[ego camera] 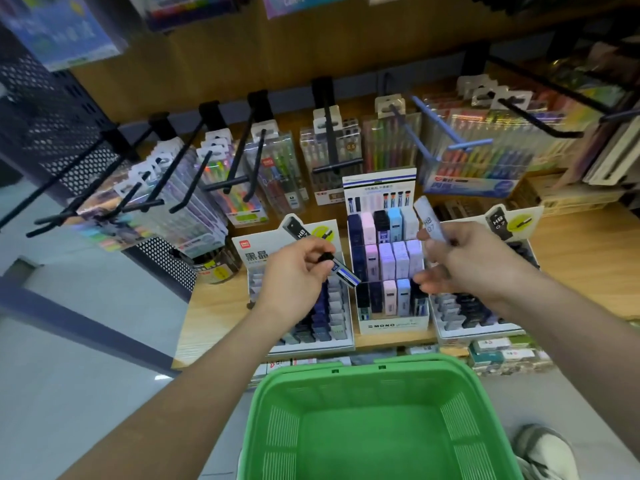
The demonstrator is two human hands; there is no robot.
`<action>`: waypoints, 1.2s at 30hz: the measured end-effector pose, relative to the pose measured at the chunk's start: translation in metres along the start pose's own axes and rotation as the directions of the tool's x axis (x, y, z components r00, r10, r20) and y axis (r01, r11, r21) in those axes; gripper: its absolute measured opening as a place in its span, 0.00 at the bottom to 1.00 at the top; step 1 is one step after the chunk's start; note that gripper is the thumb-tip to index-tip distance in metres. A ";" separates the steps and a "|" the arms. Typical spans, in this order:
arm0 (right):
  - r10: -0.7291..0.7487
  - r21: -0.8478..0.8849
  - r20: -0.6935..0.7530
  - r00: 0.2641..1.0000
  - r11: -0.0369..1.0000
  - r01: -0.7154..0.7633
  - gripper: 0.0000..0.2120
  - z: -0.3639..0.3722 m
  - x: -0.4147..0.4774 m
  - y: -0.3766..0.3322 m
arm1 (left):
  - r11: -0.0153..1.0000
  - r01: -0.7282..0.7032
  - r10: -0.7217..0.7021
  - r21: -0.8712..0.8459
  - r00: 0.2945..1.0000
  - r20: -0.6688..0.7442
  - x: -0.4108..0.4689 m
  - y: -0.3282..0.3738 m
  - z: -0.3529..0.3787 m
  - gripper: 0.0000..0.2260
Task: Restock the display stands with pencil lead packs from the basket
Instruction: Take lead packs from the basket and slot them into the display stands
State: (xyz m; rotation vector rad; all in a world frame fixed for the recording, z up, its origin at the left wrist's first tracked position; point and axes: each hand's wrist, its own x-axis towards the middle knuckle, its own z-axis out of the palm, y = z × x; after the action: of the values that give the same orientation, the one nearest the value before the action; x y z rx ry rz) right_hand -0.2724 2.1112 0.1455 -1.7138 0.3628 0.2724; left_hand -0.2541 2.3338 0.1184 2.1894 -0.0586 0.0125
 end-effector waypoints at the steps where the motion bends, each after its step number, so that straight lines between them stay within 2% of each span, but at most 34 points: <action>1: -0.014 -0.004 0.004 1.000 1.000 0.014 0.11 -0.001 -0.001 0.000 | 0.999 -0.024 0.024 0.033 1.000 0.004 0.004 -0.001 0.006 0.11; 5: -0.070 -0.031 -0.015 0.997 0.997 0.069 0.09 -0.010 -0.001 0.002 | 0.977 -0.109 0.100 0.186 0.993 0.054 0.012 -0.005 0.031 0.08; 7: -0.118 -0.088 -0.067 0.991 0.990 0.112 0.05 -0.014 0.001 0.004 | 0.976 -0.102 0.097 0.194 0.995 0.035 0.017 -0.006 0.039 0.09; 10: -0.132 -0.130 -0.153 0.979 0.985 0.112 0.10 -0.020 0.010 0.007 | 0.974 -0.115 0.110 0.197 0.993 0.033 0.023 -0.005 0.048 0.09; 13: -0.097 -0.117 -0.149 0.984 0.990 0.080 0.12 -0.022 0.014 0.010 | 0.958 -0.179 0.177 0.225 0.984 0.029 0.026 -0.004 0.056 0.09; 18: -0.138 -0.151 -0.147 0.979 0.982 0.116 0.12 -0.029 0.011 0.010 | 0.981 -0.186 0.192 0.053 0.969 -0.155 0.039 0.013 0.056 0.09; 21: -0.135 -0.127 -0.148 0.980 0.985 0.117 0.11 -0.036 0.008 0.008 | 0.981 -0.190 0.191 0.050 0.981 -0.030 0.031 0.019 0.064 0.14; 24: -0.135 -0.126 -0.119 0.984 0.985 0.120 0.10 -0.041 0.004 0.009 | 0.950 -0.248 0.217 0.189 0.961 0.168 0.010 0.011 0.085 0.08; 26: -0.146 -0.164 -0.101 0.984 0.978 0.129 0.09 -0.042 0.003 0.010 | 0.924 -0.287 0.231 0.252 0.945 0.229 0.001 0.004 0.099 0.08; 33: -0.144 -0.169 -0.081 0.986 0.977 0.129 0.07 -0.046 0.003 0.013 | 0.877 -0.359 0.304 0.320 0.929 0.210 -0.005 -0.012 0.129 0.11; 36: -0.130 -0.147 -0.078 0.988 0.982 0.118 0.05 -0.048 0.002 0.013 | 0.899 -0.343 0.293 0.271 0.933 0.207 -0.004 -0.014 0.135 0.10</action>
State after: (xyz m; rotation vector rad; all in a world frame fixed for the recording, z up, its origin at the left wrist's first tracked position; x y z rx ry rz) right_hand -0.2764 2.0614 0.1414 -1.8847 0.3045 0.1351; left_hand -0.2589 2.2319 0.0286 2.4610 -0.5423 0.0313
